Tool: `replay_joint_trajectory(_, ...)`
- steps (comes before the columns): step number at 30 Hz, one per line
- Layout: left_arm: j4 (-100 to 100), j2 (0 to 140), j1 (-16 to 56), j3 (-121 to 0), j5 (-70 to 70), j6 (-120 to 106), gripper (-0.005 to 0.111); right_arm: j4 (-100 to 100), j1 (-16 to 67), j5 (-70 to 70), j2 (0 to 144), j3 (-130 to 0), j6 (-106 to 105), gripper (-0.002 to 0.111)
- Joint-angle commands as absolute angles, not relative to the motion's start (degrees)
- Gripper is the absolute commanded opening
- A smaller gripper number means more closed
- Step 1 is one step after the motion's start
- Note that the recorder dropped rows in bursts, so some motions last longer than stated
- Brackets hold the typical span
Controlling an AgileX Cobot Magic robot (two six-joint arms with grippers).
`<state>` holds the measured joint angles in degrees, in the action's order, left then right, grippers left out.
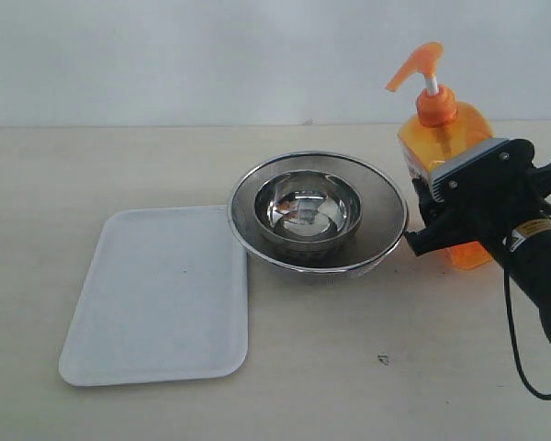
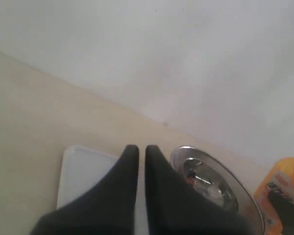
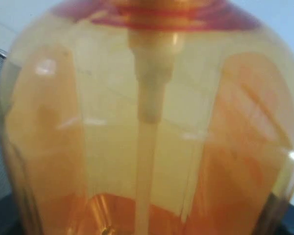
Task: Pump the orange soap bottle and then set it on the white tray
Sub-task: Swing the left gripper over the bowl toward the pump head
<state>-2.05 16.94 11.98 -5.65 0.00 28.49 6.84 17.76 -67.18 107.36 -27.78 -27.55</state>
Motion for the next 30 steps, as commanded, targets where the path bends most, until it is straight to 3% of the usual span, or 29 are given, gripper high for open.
replay_joint_trajectory(1, 0.34, 25.88, 18.23, -9.55, -0.49, 28.27, 0.005, 6.75, 17.84, -69.96, 107.15, -29.45, -28.00, 0.000)
replay_joint_trajectory(13, 2.65, 52.77, 31.82, -25.45, -3.61, 28.17, 0.005, 7.35, 17.84, -69.96, 107.15, -29.45, -27.50, 0.000)
replay_joint_trajectory(28, 10.71, 61.51, 31.97, -29.94, -21.29, 28.78, 0.005, 7.34, 17.84, -69.96, 107.15, -29.45, -26.02, 0.000)
replay_joint_trajectory(30, 23.28, 66.93, 31.97, -33.39, -21.67, 36.07, 0.005, 7.34, 17.84, -69.96, 107.15, -29.45, -26.69, 0.000)
